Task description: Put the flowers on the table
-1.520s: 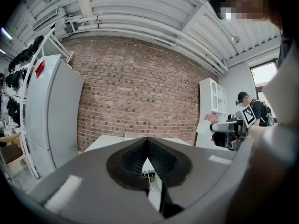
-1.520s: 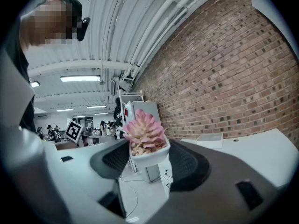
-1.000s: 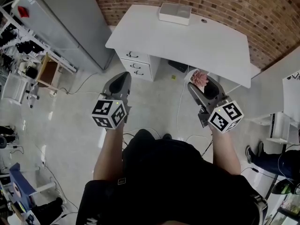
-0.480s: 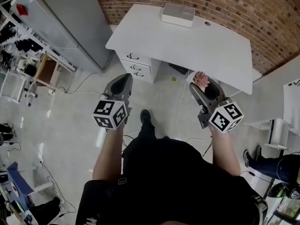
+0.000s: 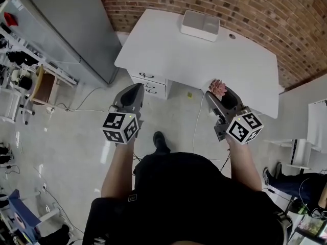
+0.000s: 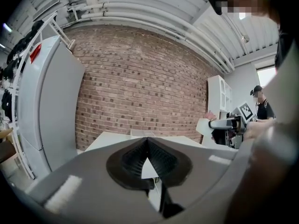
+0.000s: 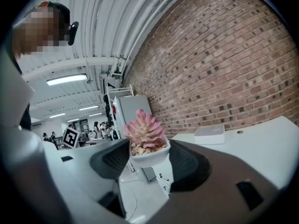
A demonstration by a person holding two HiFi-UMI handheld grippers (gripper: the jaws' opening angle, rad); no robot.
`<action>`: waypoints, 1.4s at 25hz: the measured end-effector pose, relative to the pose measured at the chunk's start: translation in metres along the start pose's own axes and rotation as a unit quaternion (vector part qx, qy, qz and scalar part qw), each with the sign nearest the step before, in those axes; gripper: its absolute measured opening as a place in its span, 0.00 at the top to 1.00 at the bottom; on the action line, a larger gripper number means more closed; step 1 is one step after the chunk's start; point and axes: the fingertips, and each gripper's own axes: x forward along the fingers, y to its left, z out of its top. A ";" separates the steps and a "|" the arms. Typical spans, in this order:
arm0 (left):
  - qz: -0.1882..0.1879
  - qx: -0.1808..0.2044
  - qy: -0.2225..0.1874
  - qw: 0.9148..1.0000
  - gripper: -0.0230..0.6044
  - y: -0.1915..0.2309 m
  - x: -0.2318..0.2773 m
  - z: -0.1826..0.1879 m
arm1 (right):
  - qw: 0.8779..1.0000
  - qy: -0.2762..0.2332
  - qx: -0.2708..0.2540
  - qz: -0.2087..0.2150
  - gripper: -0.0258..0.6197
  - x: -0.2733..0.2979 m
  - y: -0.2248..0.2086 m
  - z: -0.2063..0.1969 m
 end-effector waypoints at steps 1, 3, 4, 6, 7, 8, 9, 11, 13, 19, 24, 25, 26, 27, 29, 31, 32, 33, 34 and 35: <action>-0.002 0.000 0.001 1.000 0.96 0.010 0.006 0.002 | 1.000 0.002 0.001 -0.001 0.54 0.013 -0.001 0.002; -0.004 0.000 0.000 1.000 0.96 0.031 0.015 0.008 | 1.000 0.006 0.000 -0.004 0.54 0.038 -0.002 0.005; -0.005 -0.001 -0.002 1.000 0.96 0.042 0.018 0.010 | 1.000 0.008 0.001 -0.005 0.54 0.050 -0.001 0.007; -0.004 -0.005 -0.006 1.000 0.96 0.063 0.023 0.015 | 1.000 0.010 0.001 -0.005 0.54 0.071 0.001 0.011; -0.004 -0.006 -0.008 1.000 0.96 0.072 0.025 0.017 | 1.000 0.009 -0.001 -0.006 0.54 0.081 0.002 0.015; -0.004 -0.007 -0.011 1.000 0.96 0.081 0.027 0.019 | 1.000 0.006 -0.005 -0.007 0.54 0.090 0.005 0.020; -0.005 -0.006 -0.013 1.000 0.96 0.090 0.029 0.022 | 1.000 0.003 -0.010 -0.007 0.54 0.098 0.007 0.025; -0.008 -0.004 -0.018 1.000 0.96 0.103 0.033 0.028 | 1.000 -0.002 -0.018 -0.006 0.54 0.111 0.012 0.034; -0.011 -0.006 -0.020 1.000 0.96 0.111 0.037 0.032 | 1.000 -0.004 -0.019 -0.009 0.54 0.119 0.012 0.038; -0.018 -0.009 -0.019 1.000 0.96 0.121 0.049 0.033 | 1.000 0.001 -0.007 -0.016 0.54 0.136 0.000 0.034; -0.014 -0.014 -0.008 1.000 0.96 0.127 0.067 0.028 | 1.000 0.004 0.006 -0.008 0.54 0.156 -0.018 0.028; -0.013 -0.015 -0.005 1.000 0.96 0.129 0.072 0.027 | 1.000 0.004 0.008 -0.007 0.54 0.161 -0.024 0.028; -0.011 -0.016 -0.003 1.000 0.96 0.131 0.079 0.027 | 1.000 0.005 0.009 -0.005 0.54 0.166 -0.030 0.027; -0.008 -0.017 -0.002 1.000 0.96 0.134 0.085 0.027 | 1.000 0.006 0.010 -0.004 0.54 0.172 -0.038 0.026; -0.002 -0.019 0.001 1.000 0.96 0.141 0.101 0.030 | 1.000 0.010 0.014 -0.002 0.54 0.186 -0.053 0.025; 0.003 -0.018 0.005 1.000 0.96 0.149 0.122 0.033 | 1.000 0.015 0.016 0.001 0.54 0.202 -0.071 0.024; 0.005 -0.018 0.008 1.000 0.96 0.153 0.134 0.035 | 1.000 0.018 0.016 0.003 0.54 0.210 -0.081 0.024; 0.007 -0.019 0.010 1.000 0.96 0.157 0.147 0.037 | 1.000 0.020 0.017 0.005 0.54 0.219 -0.092 0.026; 0.008 -0.020 0.012 1.000 0.96 0.161 0.161 0.040 | 1.000 0.020 0.017 0.006 0.54 0.227 -0.103 0.029; 0.009 -0.018 0.014 1.000 0.96 0.164 0.175 0.044 | 1.000 0.020 0.018 0.007 0.54 0.235 -0.115 0.033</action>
